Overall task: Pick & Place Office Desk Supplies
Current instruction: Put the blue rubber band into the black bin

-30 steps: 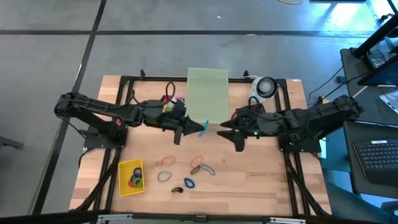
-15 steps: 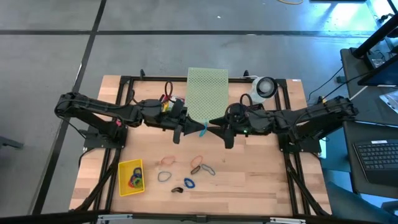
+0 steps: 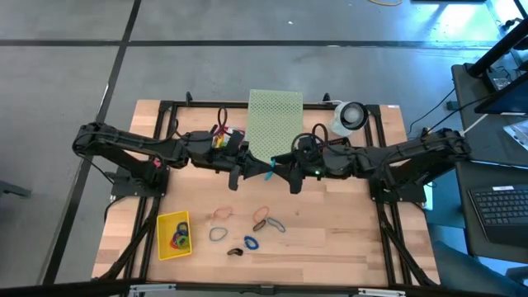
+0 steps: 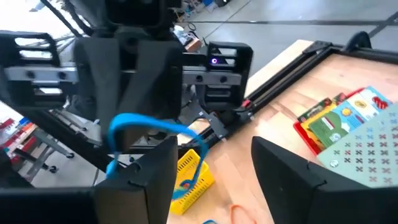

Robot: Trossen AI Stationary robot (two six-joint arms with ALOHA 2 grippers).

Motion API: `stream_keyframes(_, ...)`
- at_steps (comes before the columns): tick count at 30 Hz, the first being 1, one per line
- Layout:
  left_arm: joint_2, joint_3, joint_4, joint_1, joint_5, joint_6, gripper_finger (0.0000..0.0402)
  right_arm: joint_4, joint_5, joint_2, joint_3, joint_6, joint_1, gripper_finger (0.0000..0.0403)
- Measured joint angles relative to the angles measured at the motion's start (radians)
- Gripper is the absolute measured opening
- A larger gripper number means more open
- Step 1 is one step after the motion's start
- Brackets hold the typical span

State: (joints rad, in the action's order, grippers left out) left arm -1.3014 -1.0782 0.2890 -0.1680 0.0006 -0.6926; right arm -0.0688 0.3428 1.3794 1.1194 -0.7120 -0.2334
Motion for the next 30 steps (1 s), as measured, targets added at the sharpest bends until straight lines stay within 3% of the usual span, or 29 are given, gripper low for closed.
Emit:
stream_keyframes(3, 0.0, 0.0, 0.0, 0.0, 0.009, 0.0, 0.0002, 0.001, 0.001, 0.006, 0.0, -0.011, 0.004, 0.017)
stream_keyframes(8, 0.0, 0.0, 0.0, 0.0, 0.018, 0.004, 0.0002, -0.006, -0.01, 0.0, 0.0, 0.033, 0.004, 0.0028)
stream_keyframes(9, 0.0, 0.0, 0.0, 0.0, 0.015, 0.013, 0.0002, -0.019, -0.015, -0.002, 0.0, 0.048, 0.004, 0.0015)
stream_keyframes(19, 0.0, 0.0, -0.001, 0.021, 0.0, 0.043, 0.0023, -0.028, -0.048, -0.02, 0.0, 0.036, 0.005, 0.0003)
stream_keyframes(30, 0.0, 0.0, 0.034, 0.04, 0.086, 0.068, 0.0143, 0.04, -0.061, -0.079, 0.0, 0.044, 0.01, 0.0001)
